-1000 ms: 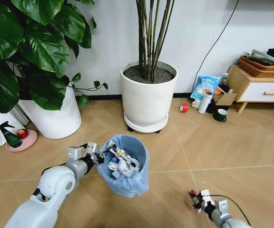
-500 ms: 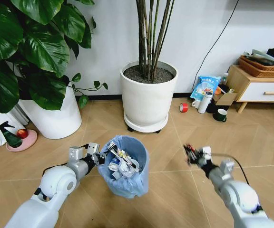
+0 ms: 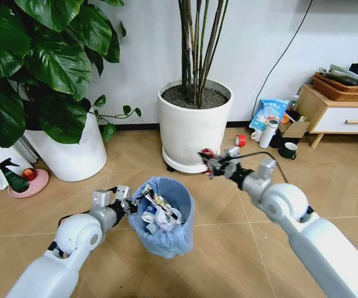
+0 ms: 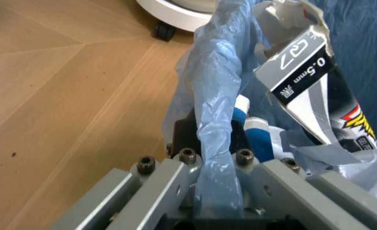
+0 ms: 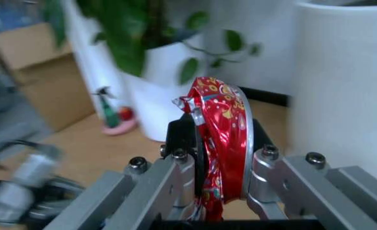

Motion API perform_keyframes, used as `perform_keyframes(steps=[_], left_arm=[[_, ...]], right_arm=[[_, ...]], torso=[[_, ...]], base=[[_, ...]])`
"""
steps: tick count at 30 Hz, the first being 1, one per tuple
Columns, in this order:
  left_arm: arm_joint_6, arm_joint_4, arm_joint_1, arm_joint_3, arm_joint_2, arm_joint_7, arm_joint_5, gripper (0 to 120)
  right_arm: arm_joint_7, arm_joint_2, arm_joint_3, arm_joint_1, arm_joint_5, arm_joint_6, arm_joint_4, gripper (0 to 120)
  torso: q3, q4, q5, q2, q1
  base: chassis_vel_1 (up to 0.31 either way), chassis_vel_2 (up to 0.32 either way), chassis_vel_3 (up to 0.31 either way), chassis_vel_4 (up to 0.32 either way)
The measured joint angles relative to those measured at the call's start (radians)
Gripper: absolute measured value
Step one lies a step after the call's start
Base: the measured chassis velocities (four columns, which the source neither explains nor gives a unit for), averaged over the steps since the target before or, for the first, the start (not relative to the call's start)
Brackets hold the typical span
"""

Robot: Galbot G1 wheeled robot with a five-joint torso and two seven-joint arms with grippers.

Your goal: Pick up the trash bin and place the garbage on the floor into it.

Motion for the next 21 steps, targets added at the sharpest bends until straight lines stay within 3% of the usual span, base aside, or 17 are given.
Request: perform_keyframes(steps=[3,10,21], left_arm=[[0.001,0.026,-0.025,0.011,-0.001,0.000,-0.003,0],[0.004,0.054,-0.068,0.024,0.007,0.004,-0.025,0],[0.005,0.072,-0.083,0.026,-0.001,-0.004,-0.054,0]], right_arm=[[-0.003,0.022,-0.109,0.078,0.004,-0.003,-0.035,10],[-0.009,0.049,-0.213,0.126,-0.012,-0.031,-0.078,10],[0.028,0.090,-0.264,0.147,-0.022,-0.034,-0.115,52]], torso=[[0.000,0.0001,0.0003,0.000,0.000],[0.000,-0.0002,0.0002,0.000,0.000],[0.000,-0.0001,0.0003,0.000,0.000]], base=[[0.000,0.000,0.000,0.000],[0.000,0.000,0.000,0.000],[0.000,0.000,0.000,0.000]])
